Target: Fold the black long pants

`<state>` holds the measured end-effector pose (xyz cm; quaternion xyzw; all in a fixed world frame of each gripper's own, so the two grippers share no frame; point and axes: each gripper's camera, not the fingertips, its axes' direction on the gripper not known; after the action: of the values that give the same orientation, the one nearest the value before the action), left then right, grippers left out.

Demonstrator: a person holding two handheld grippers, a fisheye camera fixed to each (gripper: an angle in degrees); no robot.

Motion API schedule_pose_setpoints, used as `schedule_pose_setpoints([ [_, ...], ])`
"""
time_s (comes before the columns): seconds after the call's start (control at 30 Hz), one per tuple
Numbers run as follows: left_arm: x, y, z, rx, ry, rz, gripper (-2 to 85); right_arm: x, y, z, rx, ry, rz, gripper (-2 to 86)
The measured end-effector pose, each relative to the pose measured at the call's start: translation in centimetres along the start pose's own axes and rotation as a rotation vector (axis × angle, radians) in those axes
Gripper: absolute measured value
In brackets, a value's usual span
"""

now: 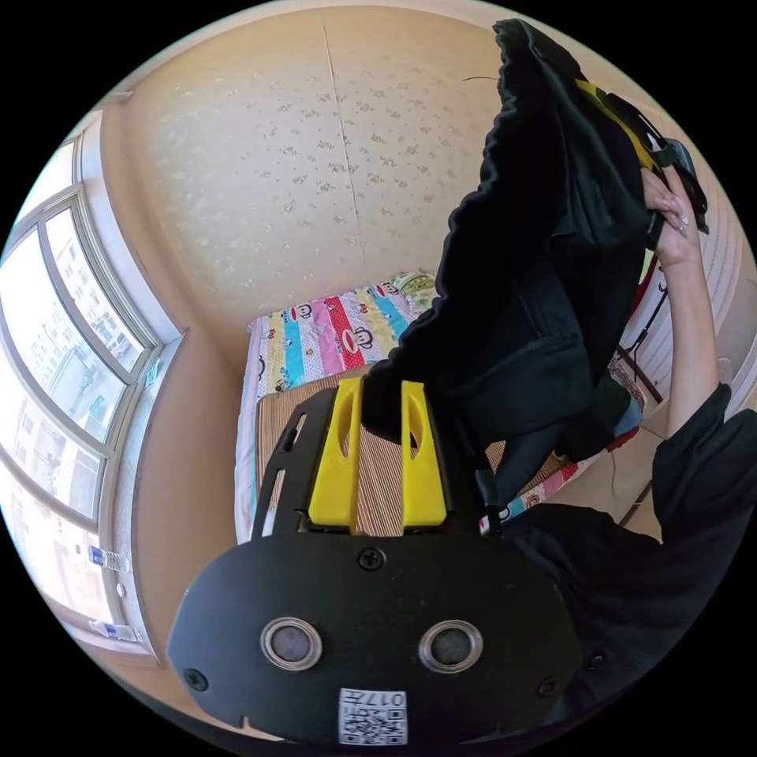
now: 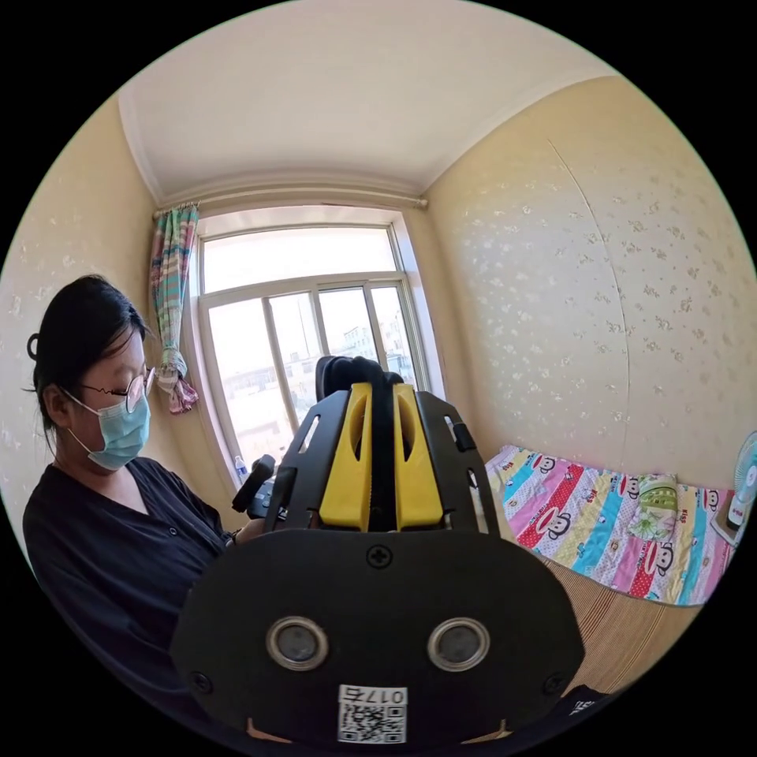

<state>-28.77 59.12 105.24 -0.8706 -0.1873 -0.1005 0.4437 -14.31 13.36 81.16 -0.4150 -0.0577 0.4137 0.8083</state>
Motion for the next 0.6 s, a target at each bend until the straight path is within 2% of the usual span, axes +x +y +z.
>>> schedule_pose_setpoints([
  [0.17,-1.8,0.0,0.6,-0.015,0.066,0.015,9.1,-0.7,0.1,2.4,0.008,-0.023,-0.001,1.0],
  [0.27,-4.8,1.6,1.4,-0.015,0.201,0.013,11.0,-1.9,-0.5,3.6,0.017,-0.039,-0.030,0.9],
  [0.37,-7.6,4.2,2.1,0.037,0.373,0.042,13.5,-3.5,-1.9,5.4,-0.012,-0.052,-0.073,0.9],
  [0.43,-9.0,5.7,2.0,0.090,0.582,0.094,13.8,-5.0,-2.8,7.1,-0.048,-0.049,-0.107,1.0],
  [0.6,-12.6,8.0,0.5,0.226,0.812,0.141,13.8,-8.5,-5.2,10.5,-0.084,0.001,-0.148,1.1],
])
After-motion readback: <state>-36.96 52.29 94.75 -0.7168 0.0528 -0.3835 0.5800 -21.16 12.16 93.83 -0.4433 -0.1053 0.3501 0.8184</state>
